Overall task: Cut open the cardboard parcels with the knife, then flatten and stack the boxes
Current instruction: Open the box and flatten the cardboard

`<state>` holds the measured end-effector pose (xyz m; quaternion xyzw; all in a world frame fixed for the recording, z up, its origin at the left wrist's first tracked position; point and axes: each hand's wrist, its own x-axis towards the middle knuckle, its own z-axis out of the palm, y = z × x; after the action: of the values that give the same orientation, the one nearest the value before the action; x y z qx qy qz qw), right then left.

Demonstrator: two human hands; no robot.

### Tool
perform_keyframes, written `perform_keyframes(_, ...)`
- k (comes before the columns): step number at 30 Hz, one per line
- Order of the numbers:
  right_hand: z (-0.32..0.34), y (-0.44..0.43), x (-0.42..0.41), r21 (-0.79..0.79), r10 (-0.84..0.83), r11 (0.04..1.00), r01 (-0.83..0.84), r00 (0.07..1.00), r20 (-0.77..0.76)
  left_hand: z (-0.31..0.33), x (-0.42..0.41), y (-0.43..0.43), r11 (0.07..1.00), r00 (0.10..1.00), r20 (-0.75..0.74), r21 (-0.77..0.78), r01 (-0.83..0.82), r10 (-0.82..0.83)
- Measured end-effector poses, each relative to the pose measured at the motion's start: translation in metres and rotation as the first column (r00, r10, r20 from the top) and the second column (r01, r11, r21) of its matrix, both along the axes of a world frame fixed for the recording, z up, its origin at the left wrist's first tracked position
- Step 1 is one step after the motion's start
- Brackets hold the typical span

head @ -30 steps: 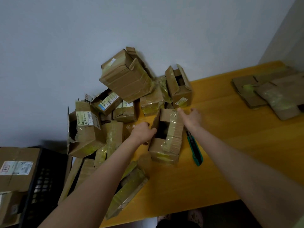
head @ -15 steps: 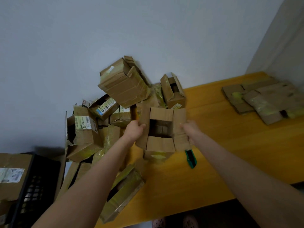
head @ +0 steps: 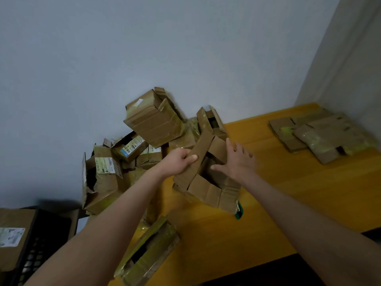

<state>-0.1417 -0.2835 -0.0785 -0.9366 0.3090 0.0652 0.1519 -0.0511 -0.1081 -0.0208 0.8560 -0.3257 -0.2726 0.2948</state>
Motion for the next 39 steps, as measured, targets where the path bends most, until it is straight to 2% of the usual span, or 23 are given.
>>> perform_keyframes(2,0.003,-0.001,-0.002,-0.012,-0.064,0.998,0.065,0.997,0.030,0.006,-0.001,-0.006,0.996,0.993,0.078,0.037,0.083,-0.086)
perform_keyframes(5,0.008,-0.002,-0.008,-0.058,0.010,0.998,-0.006,0.998,0.065,0.011,0.007,-0.005,0.991,0.979,0.172,0.096,0.097,-0.112)
perform_keyframes(7,0.012,-0.004,-0.010,0.027,0.028,0.999,-0.032,0.986,0.164,0.013,0.015,-0.001,0.986,0.958,0.267,0.155,0.063,-0.103)
perform_keyframes(9,0.011,-0.007,-0.010,0.203,-0.030,0.979,-0.028,0.961,0.276,0.009,0.023,0.006,0.987,0.924,0.380,0.158,-0.029,-0.034)
perform_keyframes(11,0.008,-0.008,-0.010,0.302,-0.088,0.953,-0.023,0.933,0.349,0.003,0.026,0.014,0.977,0.871,0.459,0.029,-0.213,0.176)
perform_keyframes(12,0.006,-0.009,-0.010,0.327,-0.110,0.945,-0.022,0.918,0.381,-0.001,0.026,0.019,0.941,0.834,0.444,-0.080,-0.329,0.329)
perform_keyframes(14,0.003,-0.010,-0.011,0.360,-0.155,0.933,-0.010,0.892,0.425,-0.012,0.028,0.026,0.808,0.777,0.229,-0.229,-0.543,0.587)
perform_keyframes(15,0.003,-0.010,-0.013,0.376,-0.173,0.926,-0.006,0.881,0.440,-0.017,0.028,0.029,0.756,0.761,0.071,-0.210,-0.620,0.645)
perform_keyframes(16,0.004,-0.010,-0.015,0.388,-0.188,0.922,-0.003,0.871,0.455,-0.021,0.024,0.030,0.742,0.754,-0.058,-0.145,-0.654,0.654)
perform_keyframes(19,0.010,-0.007,-0.023,0.429,-0.218,0.903,-0.016,0.844,0.490,-0.028,0.013,0.029,0.793,0.765,-0.261,0.005,-0.609,0.589)
perform_keyframes(22,0.018,-0.004,-0.033,0.451,-0.168,0.887,-0.103,0.837,0.521,-0.028,0.013,0.021,0.809,0.771,-0.311,-0.011,-0.588,0.556)
perform_keyframes(25,0.022,-0.001,-0.040,0.529,-0.169,0.829,-0.181,0.821,0.546,-0.031,0.018,0.016,0.846,0.841,-0.097,0.104,-0.523,0.532)
perform_keyframes(27,0.020,-0.001,-0.043,0.574,-0.192,0.793,-0.204,0.810,0.554,-0.033,0.019,0.016,0.833,0.837,-0.021,0.103,-0.543,0.547)
perform_keyframes(28,0.018,-0.002,-0.044,0.598,-0.216,0.776,-0.201,0.805,0.552,-0.034,0.020,0.017,0.829,0.829,-0.035,0.062,-0.555,0.558)
perform_keyframes(30,0.018,-0.004,-0.047,0.653,-0.289,0.737,-0.176,0.791,0.539,-0.032,0.019,0.021,0.838,0.826,-0.209,-0.045,-0.543,0.524)
perform_keyframes(32,0.019,-0.009,-0.050,0.729,-0.388,0.670,-0.141,0.770,0.506,-0.026,0.017,0.025,0.871,0.838,-0.375,-0.135,-0.472,0.396)
perform_keyframes(35,0.016,-0.020,-0.053,0.862,-0.536,0.503,-0.066,0.758,0.372,-0.018,0.015,0.033,0.866,0.827,-0.463,-0.212,-0.454,0.320)
perform_keyframes(37,0.014,-0.030,-0.055,0.945,-0.599,0.323,-0.058,0.761,0.251,-0.015,0.016,0.041,0.835,0.781,-0.555,-0.257,-0.487,0.285)
perform_keyframes(39,0.010,-0.043,-0.060,0.991,-0.569,0.098,-0.087,0.812,0.127,-0.014,0.021,0.048,0.803,0.738,-0.632,-0.299,-0.516,0.239)
